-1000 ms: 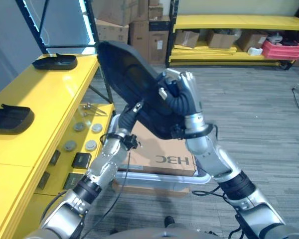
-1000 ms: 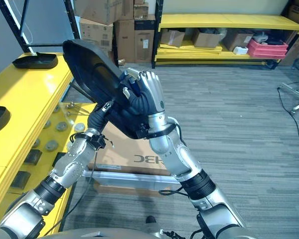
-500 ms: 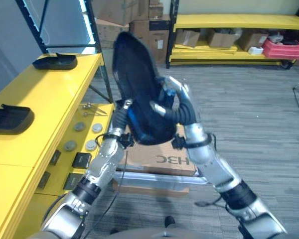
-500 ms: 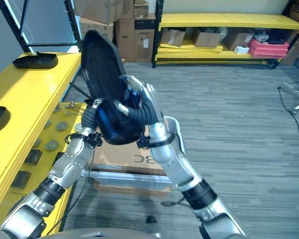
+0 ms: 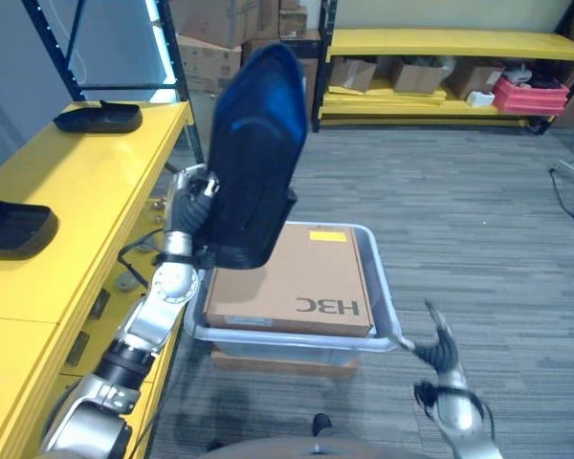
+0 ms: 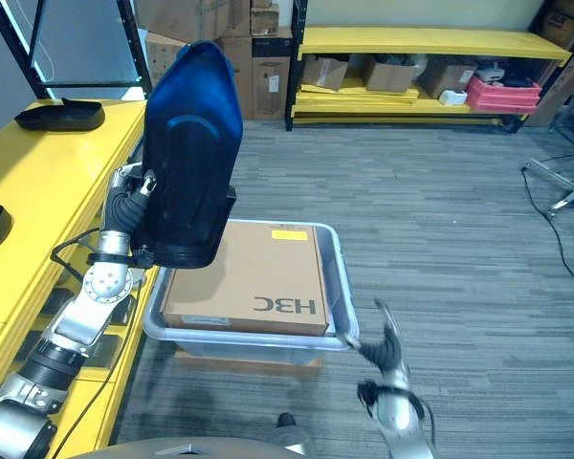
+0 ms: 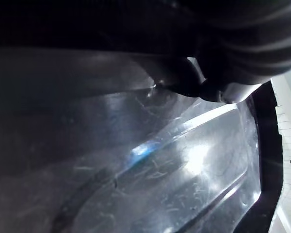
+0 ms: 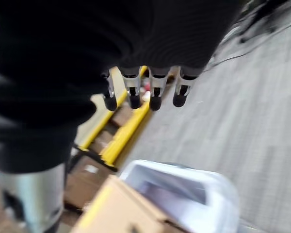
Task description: Move parts from the plastic box to the shelf.
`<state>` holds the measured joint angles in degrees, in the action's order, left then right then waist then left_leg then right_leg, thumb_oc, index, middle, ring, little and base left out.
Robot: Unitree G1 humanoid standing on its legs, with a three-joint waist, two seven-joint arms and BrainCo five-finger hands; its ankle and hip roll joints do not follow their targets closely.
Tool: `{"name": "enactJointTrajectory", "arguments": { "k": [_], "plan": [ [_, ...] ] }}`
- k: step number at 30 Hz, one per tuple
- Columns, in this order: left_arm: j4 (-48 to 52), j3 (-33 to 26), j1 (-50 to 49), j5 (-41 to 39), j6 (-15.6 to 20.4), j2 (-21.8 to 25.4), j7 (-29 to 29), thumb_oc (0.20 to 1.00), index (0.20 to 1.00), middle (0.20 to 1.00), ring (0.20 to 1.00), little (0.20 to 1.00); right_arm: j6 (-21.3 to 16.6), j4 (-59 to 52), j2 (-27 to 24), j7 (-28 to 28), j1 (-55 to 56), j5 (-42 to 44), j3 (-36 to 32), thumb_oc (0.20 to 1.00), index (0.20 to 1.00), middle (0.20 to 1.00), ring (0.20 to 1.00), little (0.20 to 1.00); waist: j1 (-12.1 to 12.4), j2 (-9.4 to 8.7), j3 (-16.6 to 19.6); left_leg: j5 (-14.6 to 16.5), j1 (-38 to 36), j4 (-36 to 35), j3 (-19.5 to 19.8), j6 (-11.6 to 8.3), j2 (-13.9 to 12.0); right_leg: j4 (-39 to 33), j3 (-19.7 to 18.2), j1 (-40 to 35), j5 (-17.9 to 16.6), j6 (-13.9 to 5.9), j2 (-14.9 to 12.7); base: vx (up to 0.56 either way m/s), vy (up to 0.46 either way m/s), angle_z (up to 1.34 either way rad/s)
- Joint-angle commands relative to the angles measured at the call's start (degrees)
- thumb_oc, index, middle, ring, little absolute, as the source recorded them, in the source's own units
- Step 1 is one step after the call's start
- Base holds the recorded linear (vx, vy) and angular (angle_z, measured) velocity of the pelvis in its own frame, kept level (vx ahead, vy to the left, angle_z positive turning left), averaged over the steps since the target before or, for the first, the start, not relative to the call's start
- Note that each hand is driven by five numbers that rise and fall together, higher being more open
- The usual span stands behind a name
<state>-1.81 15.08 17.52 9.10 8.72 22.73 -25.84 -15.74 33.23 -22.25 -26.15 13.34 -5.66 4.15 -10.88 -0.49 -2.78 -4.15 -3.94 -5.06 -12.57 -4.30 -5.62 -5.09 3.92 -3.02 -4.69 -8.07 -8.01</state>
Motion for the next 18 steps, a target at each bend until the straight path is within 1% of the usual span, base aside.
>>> {"name": "enactJointTrajectory", "arguments": {
  "k": [1,2,3,6,7,8,10,11,13,14,15,16,18],
  "plan": [
    [4.5,-5.3,1.5,-1.9,6.3,0.3,-1.6,0.200,0.200,0.200,0.200,0.200,1.2,1.6,1.3,-0.7,-4.3,3.0,1.7,1.000,1.000,1.000,1.000,1.000,0.4,0.16,0.6,3.3,-3.1,0.1,1.4,-1.78,-2.5,1.9,1.9,0.2,2.0,-1.07,-0.6,0.00,0.000,0.00],
    [7.0,-7.2,-1.5,-4.0,7.5,-0.1,-0.9,0.200,0.200,0.200,0.200,0.200,2.6,9.3,3.7,1.7,-4.0,7.9,1.0,1.000,1.000,1.000,1.000,1.000,0.9,0.20,0.4,3.4,-3.1,0.1,1.5,-1.78,-2.5,1.9,1.9,0.0,2.0,-1.01,-0.7,0.00,0.000,0.00],
    [7.2,-7.3,-1.7,-4.1,7.4,0.0,-0.8,0.200,0.200,0.200,0.200,0.200,2.5,9.6,3.6,1.8,-4.1,8.1,1.1,1.000,1.000,1.000,1.000,1.000,0.8,0.17,0.4,3.4,-3.2,0.1,1.5,-1.78,-2.5,1.9,1.9,0.0,2.1,-1.01,-0.7,0.00,0.000,0.00],
    [10.4,-10.5,-5.5,-7.1,8.9,-0.7,0.5,0.200,0.200,0.200,0.200,0.200,4.0,20.5,6.3,6.0,-4.6,13.6,1.2,1.000,1.000,1.000,1.000,1.000,1.9,0.13,0.2,3.3,-3.2,0.1,1.8,-1.90,-2.5,1.9,2.2,-0.3,2.2,-0.91,-0.7,0.00,0.000,0.00],
    [10.7,-10.7,-5.7,-7.1,8.8,-0.7,0.6,0.200,0.200,0.200,0.200,0.200,3.9,20.8,6.3,6.1,-4.8,13.7,1.3,1.000,1.000,1.000,1.000,1.000,1.8,0.11,0.2,3.3,-3.3,0.1,1.8,-1.91,-2.5,1.9,2.2,-0.4,2.2,-0.91,-0.7,-0.02,-0.038,0.02],
    [12.1,-12.4,-7.6,-9.0,9.8,-0.9,1.7,0.200,0.200,0.200,0.200,0.200,5.4,28.7,8.0,9.4,-5.3,15.9,1.4,1.000,1.000,1.000,1.000,1.000,2.7,0.13,0.1,3.1,-3.1,0.1,2.2,-2.01,-2.6,1.9,2.4,-0.6,2.4,-0.74,-0.6,-0.02,-0.048,0.11],
    [14.1,-14.8,-9.3,-10.8,11.0,-0.5,3.2,0.200,0.200,0.200,0.200,0.200,7.1,35.2,9.0,13.4,-6.0,15.9,2.5,1.000,1.000,1.000,1.000,1.000,3.8,0.23,-0.1,2.9,-2.9,0.1,2.9,-2.17,-2.8,2.1,2.8,-0.6,2.8,-0.40,-0.3,-0.02,-0.068,0.18],
    [14.7,-15.4,-9.9,-11.8,11.3,-0.5,3.9,0.200,0.200,0.200,0.200,0.200,7.5,37.0,9.2,14.0,-6.5,15.3,2.8,1.000,1.000,1.000,1.000,1.000,4.2,0.30,-0.2,2.8,-2.8,0.1,3.3,-2.25,-3.0,2.1,3.0,-0.7,3.0,-0.27,-0.1,-0.01,-0.082,0.22],
    [15.1,-17.1,-11.2,-13.9,11.9,-0.8,5.8,0.200,0.200,0.200,0.200,0.200,10.2,42.9,9.7,17.5,-7.2,14.8,2.7,1.000,1.000,1.000,1.000,1.000,5.3,0.48,-0.3,2.3,-2.4,0.4,4.1,-2.55,-3.5,2.1,3.7,-1.0,3.6,0.16,0.4,0.00,-0.105,0.20],
    [15.8,-17.7,-11.6,-15.6,11.9,-1.1,6.9,0.200,0.200,0.200,0.200,0.200,10.7,44.8,9.7,17.6,-8.2,15.1,1.9,1.000,1.000,1.000,1.000,1.000,5.8,0.65,-0.6,2.0,-2.1,0.7,4.9,-2.76,-3.8,2.1,4.0,-1.3,3.9,0.52,0.8,-0.02,-0.175,0.21],
    [16.9,-18.4,-12.3,-16.7,12.6,-1.2,7.8,0.200,0.200,0.200,0.200,0.200,11.5,46.7,10.2,18.2,-9.5,12.9,2.7,1.000,1.000,1.000,1.000,1.000,7.0,0.74,-1.4,1.4,-0.7,2.1,6.5,-3.13,-4.3,2.0,4.6,-1.6,4.2,1.20,1.4,-0.03,-0.139,0.33],
    [17.0,-18.4,-12.3,-16.7,12.5,-1.2,7.8,0.200,0.200,0.200,0.200,0.200,11.5,46.7,10.2,18.2,-9.5,12.9,2.7,1.000,1.000,1.000,1.000,1.000,6.9,0.73,-1.4,1.4,-0.5,2.3,6.7,-3.16,-4.3,2.0,4.7,-1.6,4.3,1.24,1.4,-0.07,-0.156,0.44],
    [18.6,-18.8,-12.8,-16.9,13.0,-0.8,8.2,0.200,0.200,0.200,0.200,0.200,11.2,45.9,10.0,18.0,-10.3,11.2,3.7,1.000,1.000,1.000,1.000,1.000,8.1,0.65,-3.0,0.0,2.5,4.4,9.3,-4.04,-4.4,1.9,6.0,-1.2,4.3,2.00,1.9,-0.13,-0.119,0.39]
  ]
}}
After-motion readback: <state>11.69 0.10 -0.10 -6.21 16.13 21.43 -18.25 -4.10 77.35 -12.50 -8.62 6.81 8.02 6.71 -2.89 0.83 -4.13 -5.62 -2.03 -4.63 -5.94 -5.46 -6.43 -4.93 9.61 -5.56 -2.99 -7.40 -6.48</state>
